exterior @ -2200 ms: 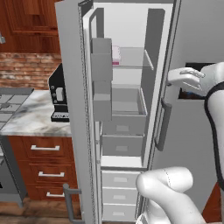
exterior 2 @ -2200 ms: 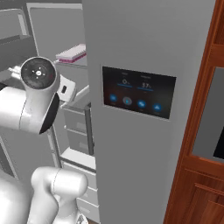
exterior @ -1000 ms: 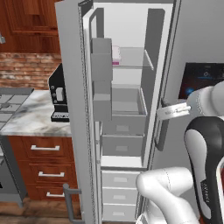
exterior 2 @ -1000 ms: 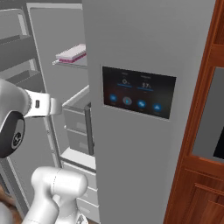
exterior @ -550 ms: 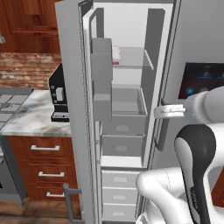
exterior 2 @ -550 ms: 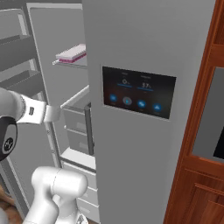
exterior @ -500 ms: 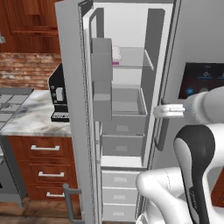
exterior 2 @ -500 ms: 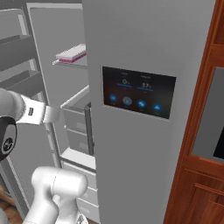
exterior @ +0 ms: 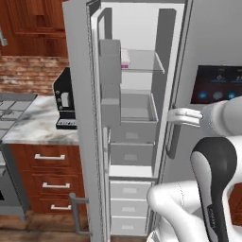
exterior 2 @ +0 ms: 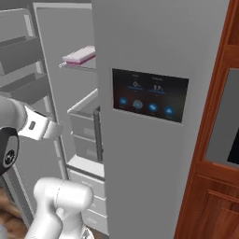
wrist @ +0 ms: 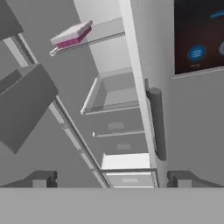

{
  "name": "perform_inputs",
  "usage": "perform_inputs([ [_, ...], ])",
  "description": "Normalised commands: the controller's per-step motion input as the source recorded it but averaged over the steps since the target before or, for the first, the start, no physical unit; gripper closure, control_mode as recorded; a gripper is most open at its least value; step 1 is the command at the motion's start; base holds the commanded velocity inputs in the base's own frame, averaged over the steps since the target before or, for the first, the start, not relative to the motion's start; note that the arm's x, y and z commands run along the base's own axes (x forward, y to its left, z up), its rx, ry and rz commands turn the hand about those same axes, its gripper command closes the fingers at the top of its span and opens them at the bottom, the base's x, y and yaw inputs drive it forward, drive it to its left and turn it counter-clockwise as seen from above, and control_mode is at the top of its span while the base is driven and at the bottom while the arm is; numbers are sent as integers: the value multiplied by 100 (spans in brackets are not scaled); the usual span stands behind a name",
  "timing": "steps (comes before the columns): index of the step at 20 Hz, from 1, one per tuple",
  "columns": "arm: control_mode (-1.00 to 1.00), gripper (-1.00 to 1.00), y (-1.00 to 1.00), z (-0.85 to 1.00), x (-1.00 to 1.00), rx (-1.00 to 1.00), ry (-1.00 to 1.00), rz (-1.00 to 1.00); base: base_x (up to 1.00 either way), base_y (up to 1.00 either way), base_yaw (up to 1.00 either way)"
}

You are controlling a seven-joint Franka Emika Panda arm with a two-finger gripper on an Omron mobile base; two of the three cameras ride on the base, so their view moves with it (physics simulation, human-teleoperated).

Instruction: The ice cube tray has been filled with water. Take the tray and place it in the freezer to make ice. Close the freezer door after placing the tray.

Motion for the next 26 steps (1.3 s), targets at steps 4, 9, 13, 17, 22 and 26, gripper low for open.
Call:
perform_inputs([
  [4,100,-100,0,0,0,0,0,0,-83,1,0],
  [9,100,-100,0,0,0,0,0,0,-50,35,3],
  [13,100,-100,0,0,0,0,0,0,-6,-12,14],
  [17,100,-100,0,0,0,0,0,0,10,-39,29],
  [22,100,-100,0,0,0,0,0,0,2,-40,27],
  [26,100,-100,0,0,0,0,0,0,6,-40,19],
])
